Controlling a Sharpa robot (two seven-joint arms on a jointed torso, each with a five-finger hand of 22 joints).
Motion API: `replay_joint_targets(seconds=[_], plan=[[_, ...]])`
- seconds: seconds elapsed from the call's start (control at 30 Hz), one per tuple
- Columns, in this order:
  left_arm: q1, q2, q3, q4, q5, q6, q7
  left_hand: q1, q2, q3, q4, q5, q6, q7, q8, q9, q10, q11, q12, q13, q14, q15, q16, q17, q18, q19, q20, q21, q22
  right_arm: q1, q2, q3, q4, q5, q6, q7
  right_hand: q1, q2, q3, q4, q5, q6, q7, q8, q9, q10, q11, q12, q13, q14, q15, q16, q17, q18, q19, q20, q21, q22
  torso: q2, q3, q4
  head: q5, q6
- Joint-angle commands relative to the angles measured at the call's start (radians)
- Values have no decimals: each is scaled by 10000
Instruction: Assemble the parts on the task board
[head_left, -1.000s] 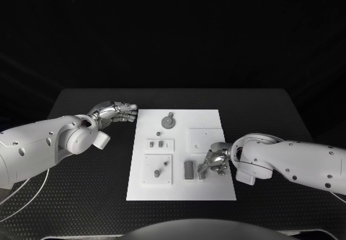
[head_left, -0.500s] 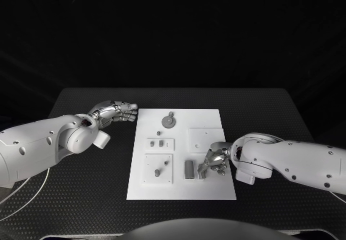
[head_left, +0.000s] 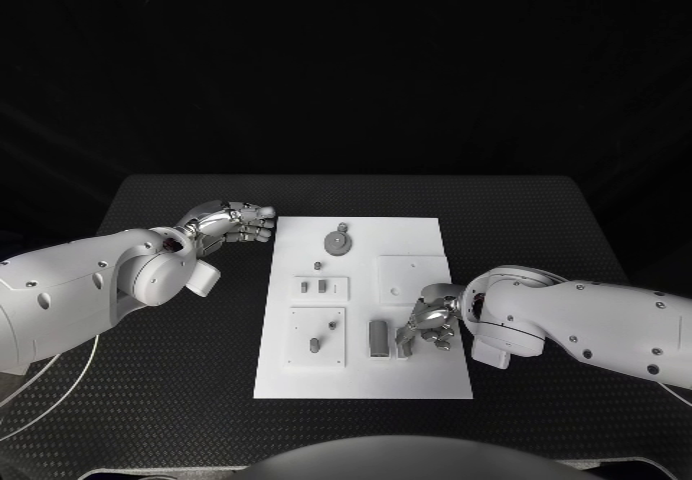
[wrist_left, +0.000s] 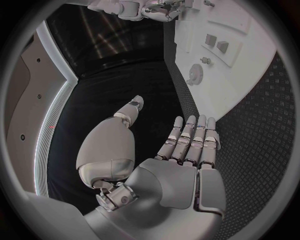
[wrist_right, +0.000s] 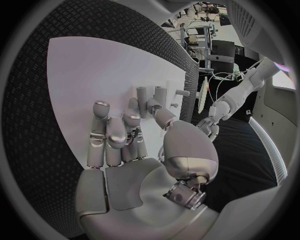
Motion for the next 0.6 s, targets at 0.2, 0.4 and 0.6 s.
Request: replay_joint_targets(seconds=[0.2, 0.4, 0.6], plan=[[11, 7, 5, 31, 22, 151, 61, 93, 28, -27, 4, -24, 15, 829, 44, 13, 61, -16, 29, 2, 22, 28, 18, 17, -152, -61, 8, 56, 14, -35, 40, -14, 33, 117, 246, 148, -482, -405, 74, 300, 27, -191, 205, -60, -45, -59, -2, -61, -22, -90, 4, -76, -65, 134, 95, 8, -33, 136, -1, 3, -1, 18, -7], [11, 10, 5, 26, 22, 149, 60, 94, 21, -28, 5, -24, 13, 828, 44, 13, 61, -16, 28, 1, 21, 29, 17, 18, -152, -63, 9, 55, 15, -38, 42, -14, 37, 131, 254, 171, -780, -801, 234, 623, 27, -219, 209, -63, -69, -71, 1, -67, -31, -103, 5, -87, -104, 134, 122, -14, -61, 134, -2, 7, -4, 27, -6], [11, 13, 5, 28, 22, 171, 60, 108, 26, -21, 1, -23, 8, 828, 42, 13, 60, -15, 26, 0, 21, 30, 16, 19, -152, -67, 10, 54, 16, -38, 34, -14, 38, 133, 252, 177, -977, -1165, 422, 993, 27, -241, 213, -55, -80, -81, 5, -67, -36, -110, 7, -85, -119, 134, 146, -30, -79, 141, -2, 9, -7, 33, -3]])
